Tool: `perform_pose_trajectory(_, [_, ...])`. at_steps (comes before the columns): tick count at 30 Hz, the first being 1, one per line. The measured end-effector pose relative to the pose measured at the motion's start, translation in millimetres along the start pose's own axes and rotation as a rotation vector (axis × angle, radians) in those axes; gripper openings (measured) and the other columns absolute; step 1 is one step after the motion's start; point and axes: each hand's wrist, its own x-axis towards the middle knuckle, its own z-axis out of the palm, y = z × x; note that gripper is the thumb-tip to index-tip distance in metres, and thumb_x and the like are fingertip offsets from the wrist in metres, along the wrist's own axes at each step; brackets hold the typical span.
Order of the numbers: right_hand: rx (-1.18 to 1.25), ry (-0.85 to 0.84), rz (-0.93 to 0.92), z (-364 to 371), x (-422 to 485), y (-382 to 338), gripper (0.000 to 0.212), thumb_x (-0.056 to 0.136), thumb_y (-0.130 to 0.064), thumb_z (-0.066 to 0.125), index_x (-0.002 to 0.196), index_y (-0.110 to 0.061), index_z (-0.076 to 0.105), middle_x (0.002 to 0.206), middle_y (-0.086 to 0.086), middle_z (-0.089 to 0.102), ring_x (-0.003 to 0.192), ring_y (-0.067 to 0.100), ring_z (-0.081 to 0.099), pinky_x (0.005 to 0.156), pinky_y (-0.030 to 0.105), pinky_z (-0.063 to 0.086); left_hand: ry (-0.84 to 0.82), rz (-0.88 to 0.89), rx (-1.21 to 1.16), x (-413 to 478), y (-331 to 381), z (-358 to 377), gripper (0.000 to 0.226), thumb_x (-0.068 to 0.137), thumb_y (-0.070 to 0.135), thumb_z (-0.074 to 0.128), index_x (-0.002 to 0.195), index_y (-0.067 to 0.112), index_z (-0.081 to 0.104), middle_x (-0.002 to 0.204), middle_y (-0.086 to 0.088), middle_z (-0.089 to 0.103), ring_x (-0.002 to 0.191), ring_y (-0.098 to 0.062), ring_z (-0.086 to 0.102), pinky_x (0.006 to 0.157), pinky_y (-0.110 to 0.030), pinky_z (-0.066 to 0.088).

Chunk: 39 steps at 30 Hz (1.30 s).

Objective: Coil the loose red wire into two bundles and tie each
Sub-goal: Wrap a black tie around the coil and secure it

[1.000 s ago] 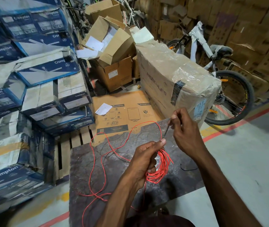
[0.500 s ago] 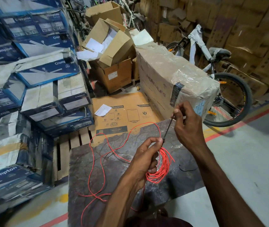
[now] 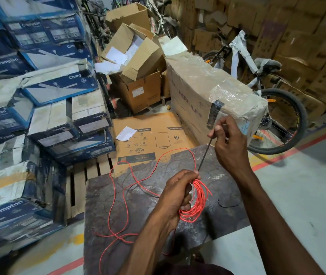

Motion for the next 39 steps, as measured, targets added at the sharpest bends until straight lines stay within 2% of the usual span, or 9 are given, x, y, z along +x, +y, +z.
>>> perform_pose_trajectory(8, [-0.005,0.108,0.1,15,4,6,0.012,0.104,-0.011,0.049,0.092,-0.012,0.052,0.073,-0.002,0.062,0.064,0.001,0.057,0.06,0.02,0.042,0.035,0.02,0.005,2,-1,5,0.021,0.095,0.017,0.061,0.076,0.024,0.054,0.056,0.006,0.027,0.04,-0.006,0.017,0.035,-0.016,0.014])
perform_pose_trajectory(11, [0.294,0.002,0.299,15,5,6,0.015,0.107,-0.015,0.048,0.093,-0.017,0.052,0.075,-0.002,0.068,0.065,0.011,0.063,0.063,0.031,0.051,0.046,0.026,-0.014,4,0,-1,0.017,0.095,0.017,0.062,0.08,0.024,0.058,0.056,0.007,0.026,0.041,-0.006,0.017,0.036,-0.016,0.014])
perform_pose_trajectory(14, [0.708,-0.129,0.556,10,2,-2,0.019,0.11,-0.016,0.043,0.094,-0.018,0.052,0.077,-0.001,0.076,0.068,0.011,0.067,0.066,0.027,0.054,0.06,0.03,-0.055,5,-1,-8,0.014,0.095,0.015,0.063,0.084,0.023,0.059,0.056,0.007,0.027,0.04,-0.005,0.017,0.033,-0.015,0.017])
perform_pose_trajectory(17, [0.83,-0.29,0.673,7,-4,-7,0.017,0.108,-0.025,0.047,0.104,-0.013,0.059,0.087,0.002,0.078,0.073,0.012,0.071,0.072,0.024,0.06,0.06,0.034,-0.053,7,1,-10,0.011,0.096,0.016,0.062,0.087,0.022,0.059,0.056,0.007,0.029,0.039,-0.005,0.018,0.032,-0.016,0.019])
perform_pose_trajectory(20, [0.782,-0.329,0.606,9,-8,-5,0.02,0.105,-0.016,0.054,0.116,-0.004,0.066,0.086,0.0,0.072,0.075,0.01,0.065,0.073,0.02,0.057,0.051,0.032,-0.037,8,-1,-8,0.01,0.096,0.017,0.062,0.088,0.022,0.059,0.058,0.006,0.029,0.04,-0.006,0.018,0.033,-0.016,0.019])
perform_pose_trajectory(24, [0.495,-0.208,0.418,15,-6,-2,0.017,0.102,-0.009,0.059,0.109,-0.002,0.074,0.08,0.001,0.072,0.073,0.001,0.067,0.076,0.022,0.058,0.047,0.025,-0.001,10,-1,-6,0.009,0.095,0.017,0.062,0.089,0.02,0.057,0.06,0.005,0.029,0.044,-0.008,0.018,0.035,-0.017,0.02])
perform_pose_trajectory(29, [0.166,-0.045,0.178,21,1,-6,0.018,0.099,-0.01,0.065,0.097,-0.022,0.079,0.074,-0.002,0.074,0.066,0.001,0.067,0.07,0.022,0.056,0.026,0.044,0.045,12,9,-3,0.026,0.096,0.018,0.061,0.074,0.025,0.049,0.061,0.003,0.026,0.044,-0.009,0.018,0.038,-0.02,0.017])
perform_pose_trajectory(34, [0.144,0.111,0.12,27,0,-15,0.018,0.097,-0.009,0.065,0.096,-0.02,0.08,0.075,0.001,0.074,0.073,0.013,0.072,0.068,0.026,0.058,0.027,0.053,0.016,9,11,4,0.031,0.097,0.016,0.059,0.07,0.025,0.045,0.059,0.003,0.027,0.043,-0.009,0.018,0.039,-0.019,0.017])
perform_pose_trajectory(39, [0.259,0.104,0.208,29,1,-4,0.013,0.098,-0.015,0.066,0.1,-0.019,0.079,0.078,-0.001,0.077,0.074,0.013,0.073,0.072,0.035,0.06,-0.008,0.019,-0.11,8,19,-3,0.026,0.098,0.021,0.061,0.076,0.024,0.048,0.055,0.006,0.03,0.039,-0.007,0.022,0.044,-0.024,0.024])
